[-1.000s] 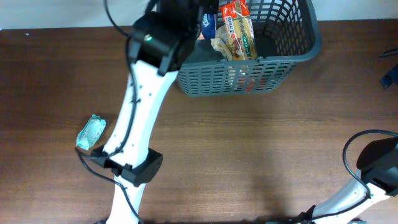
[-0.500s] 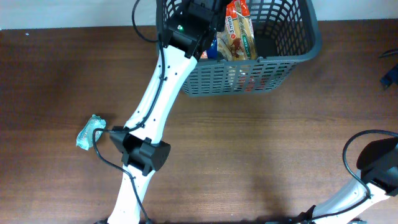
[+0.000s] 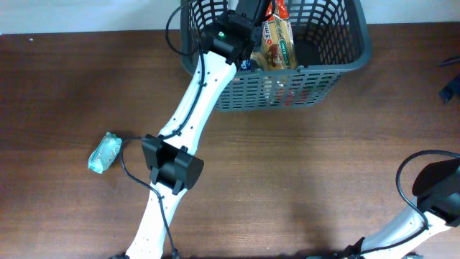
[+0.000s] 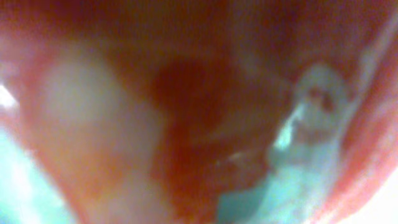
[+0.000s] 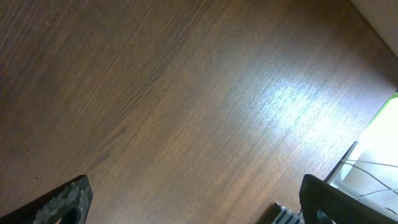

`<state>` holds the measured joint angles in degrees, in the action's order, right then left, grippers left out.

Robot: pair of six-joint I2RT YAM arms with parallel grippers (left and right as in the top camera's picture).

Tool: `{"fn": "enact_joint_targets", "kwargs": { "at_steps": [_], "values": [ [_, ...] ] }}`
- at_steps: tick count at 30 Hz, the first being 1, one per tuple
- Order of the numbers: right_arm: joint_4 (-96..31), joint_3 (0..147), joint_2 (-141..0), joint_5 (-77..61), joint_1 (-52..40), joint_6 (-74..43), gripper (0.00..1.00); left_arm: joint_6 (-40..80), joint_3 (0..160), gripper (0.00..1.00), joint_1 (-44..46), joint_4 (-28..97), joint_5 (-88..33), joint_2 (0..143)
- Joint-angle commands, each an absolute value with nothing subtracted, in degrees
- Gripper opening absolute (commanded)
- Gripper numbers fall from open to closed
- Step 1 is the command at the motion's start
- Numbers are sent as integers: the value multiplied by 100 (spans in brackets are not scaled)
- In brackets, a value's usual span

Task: Pack container
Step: 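Carry the tissue pack over the basket and lower it inside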

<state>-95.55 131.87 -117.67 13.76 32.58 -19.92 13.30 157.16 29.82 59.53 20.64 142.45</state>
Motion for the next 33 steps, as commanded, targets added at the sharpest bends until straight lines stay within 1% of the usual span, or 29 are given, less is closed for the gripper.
{"fn": "enact_joint_targets", "kwargs": {
  "at_steps": [1,2,3,4,5,6,9,10,11,12,13,16,21,25,26,28,29,31,33],
  "values": [
    [-9535,13157,-11771,1347,3260,-2067,99,1411,15732,14,2930,5920,2053,14247],
    [-9535,13157,-11771,1347,3260,-2067,99,1411,15732,14,2930,5920,2056,14250],
    [-9535,13157,-11771,1347,3260,-2067,99,1411,15732,17,2930,5920,2056,14250],
    [-9535,13157,-11771,1347,3260,-2067,99,1409,15732,22,2930,5920,2056,14250],
    [-9537,13157,-11771,1347,3260,-2067,99,1409,15732,32,2930,5918,2056,14250],
    [-9535,13157,-11771,1347,3260,-2067,99,1409,15732,37,2930,5918,2058,14250],
    [-9535,13157,-11771,1347,3260,-2067,99,1409,15732,40,2930,5918,2058,14250],
    [-9535,13157,-11771,1347,3260,-2067,99,1409,15732,43,2928,5918,2058,14250],
    [-9535,13157,-11771,1347,3260,-2067,99,1409,15732,53,2921,5918,2058,14250],
    [-9535,13157,-11771,1347,3260,-2067,99,1409,15732,56,2917,5918,2058,14250],
    [-9535,13157,-11771,1347,3260,-2067,99,1409,15732,56,2902,5918,2058,14250],
    [-9535,13157,-11771,1347,3260,-2067,99,1409,15732,65,2862,5920,2058,14250],
    [-9537,13157,-11771,1347,3260,-2067,99,1406,15732,73,2803,5920,2058,14250],
    [-9537,13157,-11771,1347,3260,-2067,99,1306,15777,85,2766,5924,2082,14136],
    [-9535,13157,-11771,1347,3260,-2067,99,1245,15810,86,2744,5942,2080,14066],
    [-9537,13157,-11771,1347,3260,-2067,99,1168,15882,87,2703,5988,2108,13876],
    [-9535,13157,-11771,1347,3260,-2067,99,1168,15937,93,2676,6053,2174,13745],
    [-9535,13157,-11771,1347,3260,-2067,99,1168,16048,95,2628,6211,2353,13441],
    [-9535,13157,-11771,1347,3260,-2067,99,1166,16118,96,2593,6364,2504,13091]
  ]
}}
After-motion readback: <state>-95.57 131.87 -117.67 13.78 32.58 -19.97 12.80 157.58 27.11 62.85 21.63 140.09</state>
